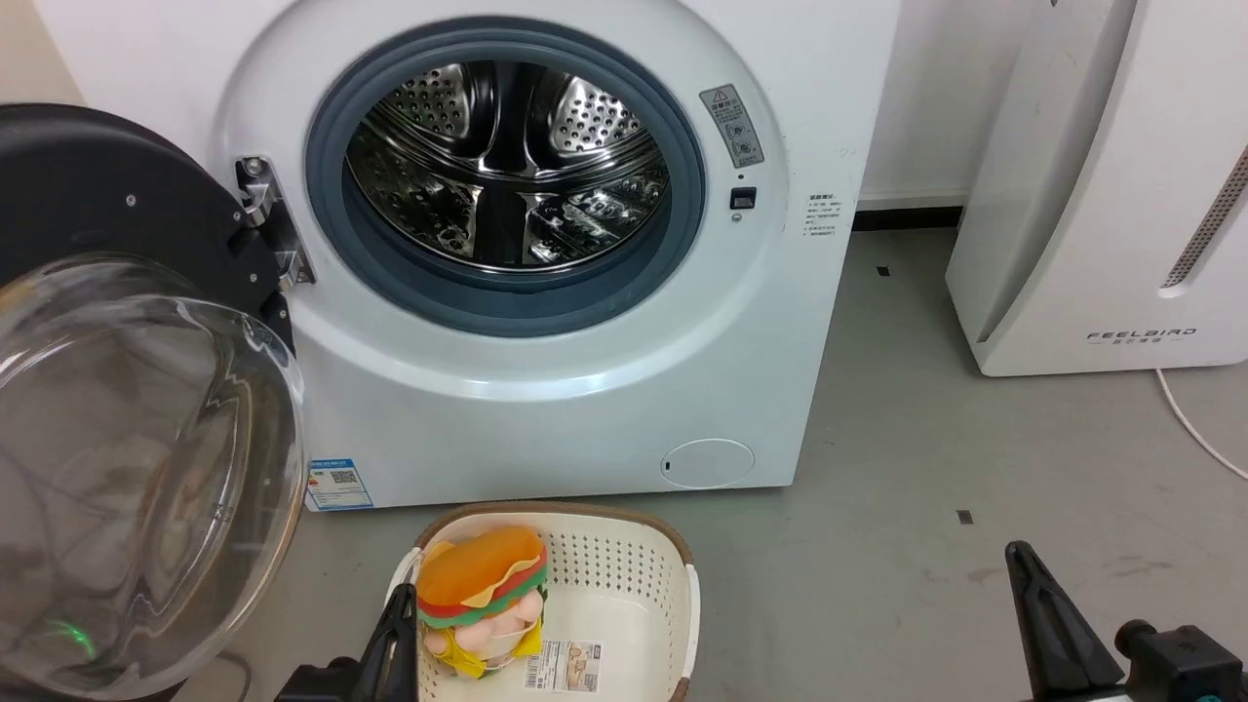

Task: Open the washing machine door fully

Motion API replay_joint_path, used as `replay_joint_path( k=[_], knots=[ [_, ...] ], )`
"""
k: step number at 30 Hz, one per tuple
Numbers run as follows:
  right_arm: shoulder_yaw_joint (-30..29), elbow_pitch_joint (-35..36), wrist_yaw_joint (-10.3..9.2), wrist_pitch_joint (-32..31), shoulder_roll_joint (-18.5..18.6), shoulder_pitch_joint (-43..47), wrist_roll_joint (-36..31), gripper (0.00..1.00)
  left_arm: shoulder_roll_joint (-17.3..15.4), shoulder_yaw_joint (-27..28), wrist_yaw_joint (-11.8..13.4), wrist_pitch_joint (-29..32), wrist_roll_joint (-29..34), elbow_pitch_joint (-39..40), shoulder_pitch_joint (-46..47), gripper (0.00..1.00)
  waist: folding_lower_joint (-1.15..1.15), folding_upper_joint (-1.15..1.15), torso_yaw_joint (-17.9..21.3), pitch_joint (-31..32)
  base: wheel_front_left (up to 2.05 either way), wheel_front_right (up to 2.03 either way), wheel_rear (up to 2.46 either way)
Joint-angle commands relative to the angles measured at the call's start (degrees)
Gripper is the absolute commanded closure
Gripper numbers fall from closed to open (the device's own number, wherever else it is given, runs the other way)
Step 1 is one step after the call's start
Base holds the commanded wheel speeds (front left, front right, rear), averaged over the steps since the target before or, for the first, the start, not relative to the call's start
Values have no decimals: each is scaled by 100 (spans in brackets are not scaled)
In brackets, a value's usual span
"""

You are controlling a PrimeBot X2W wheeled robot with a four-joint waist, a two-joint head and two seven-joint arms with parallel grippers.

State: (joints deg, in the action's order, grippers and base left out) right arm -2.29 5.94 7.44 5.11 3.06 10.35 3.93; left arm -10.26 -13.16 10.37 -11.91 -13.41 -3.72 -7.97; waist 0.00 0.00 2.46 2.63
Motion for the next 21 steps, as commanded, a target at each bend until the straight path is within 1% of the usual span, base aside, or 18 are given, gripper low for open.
replay_joint_path(
  k=[1,21],
  knots=[
    [8,-20,0,-22,-1,-42,-17,100,9,42,-35,33,49,15,35,100,0,0,-3,-3,0,0,0],
    [45,-116,1,-103,-4,-208,-80,100,131,255,-203,226,265,75,163,100,0,0,-44,-46,0,0,0]
  ],
)
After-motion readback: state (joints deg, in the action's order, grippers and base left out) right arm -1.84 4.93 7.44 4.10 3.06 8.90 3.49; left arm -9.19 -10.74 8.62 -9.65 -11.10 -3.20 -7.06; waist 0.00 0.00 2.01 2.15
